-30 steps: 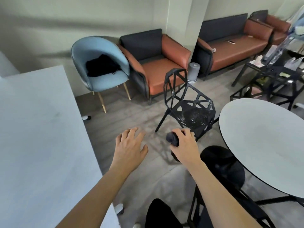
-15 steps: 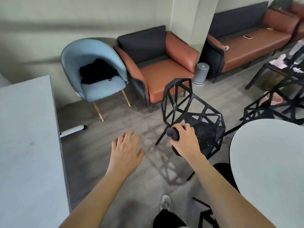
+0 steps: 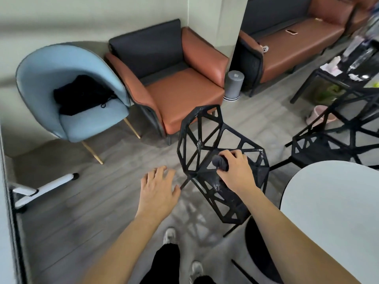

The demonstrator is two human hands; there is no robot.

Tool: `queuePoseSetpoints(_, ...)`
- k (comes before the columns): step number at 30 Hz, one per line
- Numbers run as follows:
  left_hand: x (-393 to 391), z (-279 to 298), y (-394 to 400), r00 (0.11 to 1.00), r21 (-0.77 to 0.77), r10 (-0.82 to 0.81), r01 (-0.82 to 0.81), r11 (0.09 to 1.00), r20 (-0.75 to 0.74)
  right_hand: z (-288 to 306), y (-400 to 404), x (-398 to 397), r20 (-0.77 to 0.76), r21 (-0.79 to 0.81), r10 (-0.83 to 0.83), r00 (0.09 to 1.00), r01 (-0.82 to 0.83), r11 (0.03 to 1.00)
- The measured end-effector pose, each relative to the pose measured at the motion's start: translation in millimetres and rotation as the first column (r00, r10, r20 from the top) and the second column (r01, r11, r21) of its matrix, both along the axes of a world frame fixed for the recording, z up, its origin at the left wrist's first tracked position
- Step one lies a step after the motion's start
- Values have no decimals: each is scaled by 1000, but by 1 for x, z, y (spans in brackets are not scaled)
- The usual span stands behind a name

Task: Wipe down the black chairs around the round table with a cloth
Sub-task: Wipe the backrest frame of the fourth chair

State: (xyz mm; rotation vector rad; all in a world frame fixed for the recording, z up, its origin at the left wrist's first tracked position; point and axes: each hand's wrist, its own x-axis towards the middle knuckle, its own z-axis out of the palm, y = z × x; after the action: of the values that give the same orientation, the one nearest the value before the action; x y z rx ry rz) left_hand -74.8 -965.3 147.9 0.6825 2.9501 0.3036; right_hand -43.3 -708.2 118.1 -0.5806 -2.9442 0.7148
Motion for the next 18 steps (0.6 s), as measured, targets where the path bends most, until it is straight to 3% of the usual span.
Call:
queuePoseSetpoints(5, -50, -37, 31, 998, 22, -42, 41, 999, 55, -23, 36, -33, 41, 41, -91, 995, 90, 995)
queuePoseSetpoints(11, -76, -94, 71, 962, -13, -96, 103, 995, 257, -63, 84, -68, 130, 77, -144, 981, 135, 988)
queuePoseSetpoints(18, -115, -166, 110, 953, 36, 150, -165, 986, 261, -149, 171, -151, 201, 142, -120, 972, 92, 986)
